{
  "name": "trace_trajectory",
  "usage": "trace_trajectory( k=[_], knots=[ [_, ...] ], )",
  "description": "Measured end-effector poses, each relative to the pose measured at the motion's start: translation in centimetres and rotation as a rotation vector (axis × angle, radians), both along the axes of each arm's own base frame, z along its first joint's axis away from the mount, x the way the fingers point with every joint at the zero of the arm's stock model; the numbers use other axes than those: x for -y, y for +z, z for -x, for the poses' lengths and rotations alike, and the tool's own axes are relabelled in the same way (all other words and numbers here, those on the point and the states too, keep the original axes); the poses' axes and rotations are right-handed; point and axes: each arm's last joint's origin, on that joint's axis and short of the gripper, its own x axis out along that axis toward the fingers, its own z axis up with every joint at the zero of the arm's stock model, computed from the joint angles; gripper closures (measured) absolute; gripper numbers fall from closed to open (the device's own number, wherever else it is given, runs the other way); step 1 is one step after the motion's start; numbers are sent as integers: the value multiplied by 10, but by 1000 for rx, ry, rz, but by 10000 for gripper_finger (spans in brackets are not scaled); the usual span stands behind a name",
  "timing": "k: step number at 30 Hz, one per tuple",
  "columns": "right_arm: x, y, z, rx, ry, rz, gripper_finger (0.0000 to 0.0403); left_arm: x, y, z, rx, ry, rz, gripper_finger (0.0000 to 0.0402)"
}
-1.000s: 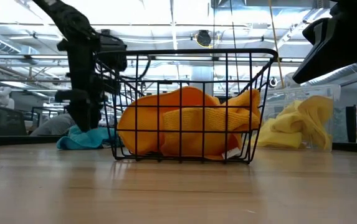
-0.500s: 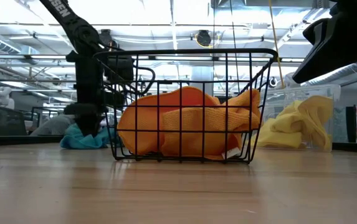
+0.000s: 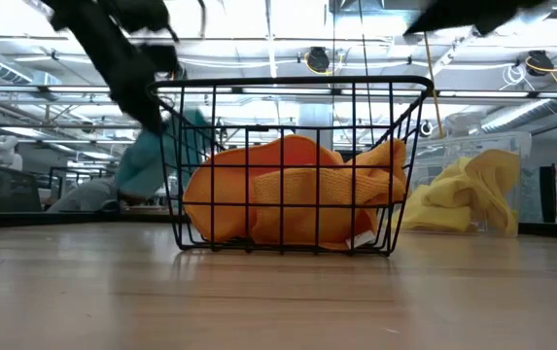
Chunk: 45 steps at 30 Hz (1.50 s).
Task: Sort microfiber towel by color & place in baskets
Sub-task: Put the top blue microfiber towel into the gray bin
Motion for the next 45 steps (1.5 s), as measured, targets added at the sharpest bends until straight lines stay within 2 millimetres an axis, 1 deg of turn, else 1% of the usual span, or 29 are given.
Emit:
trace_trajectory(
  k=[2, 6, 9, 12, 14, 16, 21, 25, 28, 32, 35, 37, 39, 41, 45],
  knots=[
    [-3, 7, -10, 93, -11, 17, 401, 9, 18, 13, 106, 1, -20, 392],
    [-3, 17, -36, 207, 58, 61, 399, 27, 47, 36, 329, -9, -31, 392],
    [0, 20, -57, 288, 128, 129, 389, 41, 62, 48, 464, -82, -13, 392],
    [4, 17, -81, 329, 206, 244, 365, 54, 73, 54, 572, -154, 12, 392],
    [6, 18, -100, 320, 232, 341, 342, 60, 79, 55, 635, -194, 30, 391],
    [6, 21, -122, 297, 221, 438, 313, 66, 83, 54, 682, -235, 43, 391],
    [6, 32, -174, 208, 202, 666, 221, 79, 87, 47, 733, -326, 69, 391],
    [2, 37, -202, 147, 208, 859, 149, 88, 85, 40, 719, -368, 107, 391],
    [1, 44, -216, 126, 200, 957, 109, 94, 80, 33, 686, -394, 127, 391],
    [7, 53, -226, 93, 167, 1041, 83, 103, 75, 24, 646, -436, 144, 391],
    [19, 53, -230, 33, 94, 1043, 79, 110, 73, 18, 645, -470, 154, 391],
    [30, 49, -233, -19, 42, 1011, 79, 116, 72, 15, 648, -496, 162, 391],
    [37, 45, -234, -56, 12, 982, 79, 121, 72, 13, 649, -517, 160, 391],
    [40, 42, -235, -69, 9, 957, 79, 125, 72, 12, 654, -541, 154, 391],
    [41, 41, -236, -47, 0, 911, 80, 129, 71, 12, 651, -565, 155, 391]
  ],
)
